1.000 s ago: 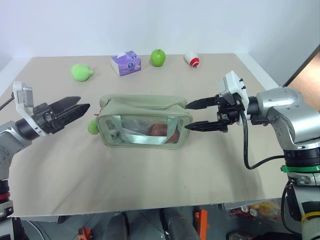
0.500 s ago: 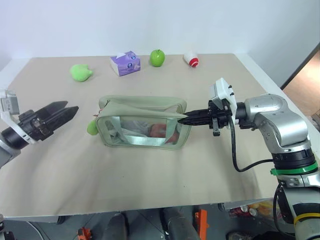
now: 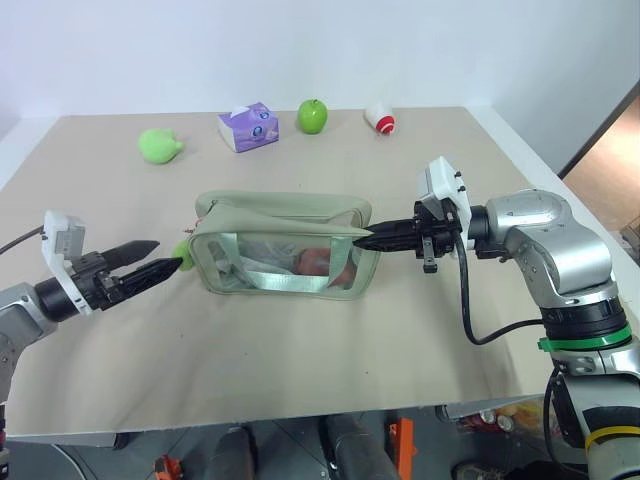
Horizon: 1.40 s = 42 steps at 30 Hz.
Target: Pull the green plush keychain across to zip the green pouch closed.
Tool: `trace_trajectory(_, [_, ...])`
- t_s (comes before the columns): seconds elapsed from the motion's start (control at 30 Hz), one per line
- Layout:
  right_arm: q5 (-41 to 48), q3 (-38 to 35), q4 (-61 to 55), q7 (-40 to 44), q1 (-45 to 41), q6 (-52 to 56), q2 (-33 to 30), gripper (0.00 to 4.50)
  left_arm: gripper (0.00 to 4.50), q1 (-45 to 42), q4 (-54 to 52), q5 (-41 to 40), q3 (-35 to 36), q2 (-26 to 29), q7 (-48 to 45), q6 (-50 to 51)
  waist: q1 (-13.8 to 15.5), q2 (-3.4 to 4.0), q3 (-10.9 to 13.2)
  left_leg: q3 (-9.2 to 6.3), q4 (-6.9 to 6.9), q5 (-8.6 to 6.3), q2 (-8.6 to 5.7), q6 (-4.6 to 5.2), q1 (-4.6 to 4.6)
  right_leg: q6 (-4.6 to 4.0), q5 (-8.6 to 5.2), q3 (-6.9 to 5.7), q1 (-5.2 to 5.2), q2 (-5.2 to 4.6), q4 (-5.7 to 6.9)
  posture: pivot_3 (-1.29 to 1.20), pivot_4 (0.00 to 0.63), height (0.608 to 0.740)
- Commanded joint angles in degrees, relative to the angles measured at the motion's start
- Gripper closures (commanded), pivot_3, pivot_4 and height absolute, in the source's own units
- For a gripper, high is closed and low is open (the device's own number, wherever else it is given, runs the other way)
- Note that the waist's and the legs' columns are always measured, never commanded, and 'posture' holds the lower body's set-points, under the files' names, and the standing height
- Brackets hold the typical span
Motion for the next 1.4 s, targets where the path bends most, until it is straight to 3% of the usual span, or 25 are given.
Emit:
trace_trajectory(0.03, [1.1, -1.2, -2.4, -0.4, 0.0, 0.1, -0.4, 4.43, 0.0, -1.3, 0.4, 2.4, -1.3, 1.3, -1.7, -2.3, 0.0, 0.0, 0.0, 0.0, 0.0, 0.0, 0.0, 0.0, 0.0, 0.0, 0.0, 0.0, 0.0, 0.0, 0.0, 0.0, 0.15, 0.74])
trace_trajectory(0.3, [1.5, -1.8, -3.7, -1.2, 0.8, 0.8, -0.9, 4.43, 0.0, -5.1, 3.8, 5.0, -3.1, 0.5, -2.2, -3.8, -0.1, 0.0, 0.0, 0.0, 0.01, 0.0, 0.0, 0.0, 0.0, 0.01, 0.01, 0.01, 0.01, 0.0, 0.0, 0.0, 0.15, 0.74])
trace_trajectory(0.43, [1.7, -1.9, -3.8, -1.4, 1.0, 0.8, -1.1, 4.5, 1.54, -6.6, 4.2, 5.0, -3.9, -0.2, -2.5, -3.8, -0.1, 0.0, 0.0, -0.01, 0.0, 0.0, 0.0, 0.0, -0.01, 0.01, 0.0, 0.0, 0.01, 0.01, 0.0, 0.0, 0.15, 0.74])
trace_trajectory(0.47, [1.8, -2.0, -3.9, -1.5, 1.0, 0.8, -1.0, 4.5, 1.7, -6.8, 4.1, 4.8, -4.1, -0.4, -2.8, -3.5, -0.1, 0.0, 0.0, -0.01, 0.0, 0.0, 0.0, 0.0, -0.01, 0.01, 0.0, 0.0, 0.01, 0.0, 0.0, 0.0, 0.15, 0.74])
trace_trajectory(0.73, [2.4, -2.1, -4.2, -1.9, 0.8, 1.0, -1.0, 4.5, 4.45, -9.0, 4.7, 3.6, -3.8, -1.3, -2.6, -1.9, -0.1, 0.0, 0.0, -0.01, 0.0, 0.0, 0.0, 0.0, -0.01, 0.01, 0.01, 0.0, 0.01, 0.01, 0.0, 0.0, 0.15, 0.74])
trace_trajectory(1.07, [2.4, -1.7, -3.6, -1.6, 0.3, 0.7, -1.0, 4.5, 4.48, -23.3, 5.0, -3.6, 2.5, -2.6, 5.2, 0.6, 0.1, -0.04, 0.0, -0.05, 0.07, 0.01, -0.01, 0.01, -0.09, 0.09, 0.05, -0.02, 0.03, 0.0, 0.0, 0.0, 0.15, 0.74])
trace_trajectory(1.4, [2.3, -1.4, -3.2, -1.7, -0.3, 0.5, -0.5, 4.5, 4.48, -36.8, 3.2, 2.5, -11.8, -7.2, 1.3, -4.2, 0.2, -0.04, 0.0, -0.07, 0.12, 0.01, -0.08, 0.0, -0.06, 0.18, 0.09, 0.03, 0.13, -0.01, -0.01, 0.0, 0.15, 0.74])
